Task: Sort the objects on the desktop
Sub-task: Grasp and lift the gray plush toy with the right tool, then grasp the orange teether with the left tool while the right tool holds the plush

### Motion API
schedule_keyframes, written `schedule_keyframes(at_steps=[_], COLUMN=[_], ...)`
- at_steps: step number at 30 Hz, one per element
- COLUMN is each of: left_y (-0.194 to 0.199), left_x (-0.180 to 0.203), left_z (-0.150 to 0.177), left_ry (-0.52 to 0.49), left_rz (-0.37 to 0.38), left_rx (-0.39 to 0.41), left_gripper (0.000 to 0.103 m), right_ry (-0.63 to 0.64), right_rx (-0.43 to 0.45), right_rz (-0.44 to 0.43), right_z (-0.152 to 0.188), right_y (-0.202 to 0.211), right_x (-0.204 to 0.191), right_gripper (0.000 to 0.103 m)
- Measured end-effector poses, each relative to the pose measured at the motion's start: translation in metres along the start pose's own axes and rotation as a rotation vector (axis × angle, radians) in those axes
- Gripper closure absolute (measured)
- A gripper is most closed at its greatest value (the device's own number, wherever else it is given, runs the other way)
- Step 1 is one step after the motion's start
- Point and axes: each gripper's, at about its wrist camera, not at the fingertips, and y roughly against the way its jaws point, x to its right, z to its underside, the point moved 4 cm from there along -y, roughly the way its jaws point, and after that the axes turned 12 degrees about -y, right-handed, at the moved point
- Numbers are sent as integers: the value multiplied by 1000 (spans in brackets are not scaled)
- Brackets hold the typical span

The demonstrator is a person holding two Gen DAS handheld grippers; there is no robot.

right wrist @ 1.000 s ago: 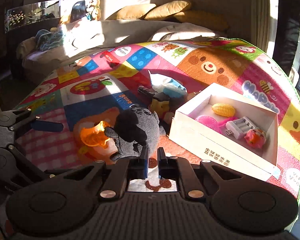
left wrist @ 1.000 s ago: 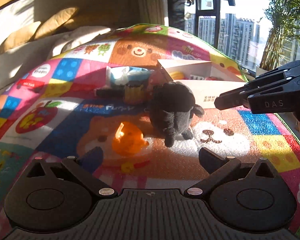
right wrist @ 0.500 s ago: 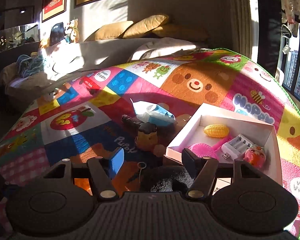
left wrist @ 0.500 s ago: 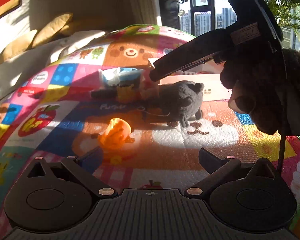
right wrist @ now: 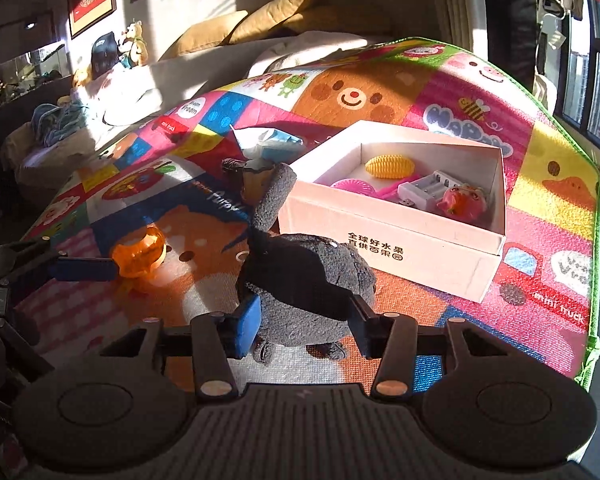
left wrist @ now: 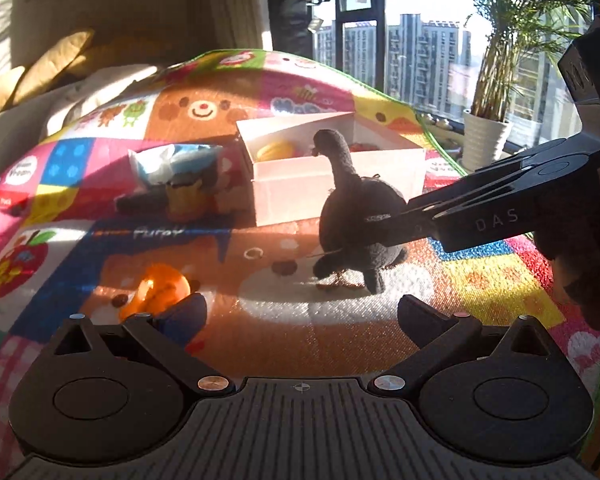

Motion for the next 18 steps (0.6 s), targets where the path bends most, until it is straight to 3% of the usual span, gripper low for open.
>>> schedule_keyframes(at_steps=[2, 4, 7, 11, 14, 16, 18], left_y=[-1, -2, -8, -6, 1, 5, 5], left_x=[7, 7, 6, 0, -11, -23, -36], left_z=[-5, -4, 3, 9, 14, 16, 18], left_ry=[-24, -22, -7, 11, 17, 36, 62], left_rz=[6, 11, -1, -19, -66, -117, -158], left_rx=[10, 5, -32, -47, -48, -52, -62], left_gripper=[0, 0, 0, 0, 0, 0, 0], right_ry=[-5, 7, 43, 14, 17, 28, 24], right_rx=[-1, 40, 97, 38, 42, 64, 73], right_rz=[-17, -21, -19, -67, -42, -25, -30], right_z=[1, -2, -11, -17, -12, -8, -5], right_y=[7, 15, 14, -18, -35, -32, -21], right_x=[2, 0, -4, -9, -13, -14, -12], right_gripper=[49, 20, 6, 4, 5, 21, 25])
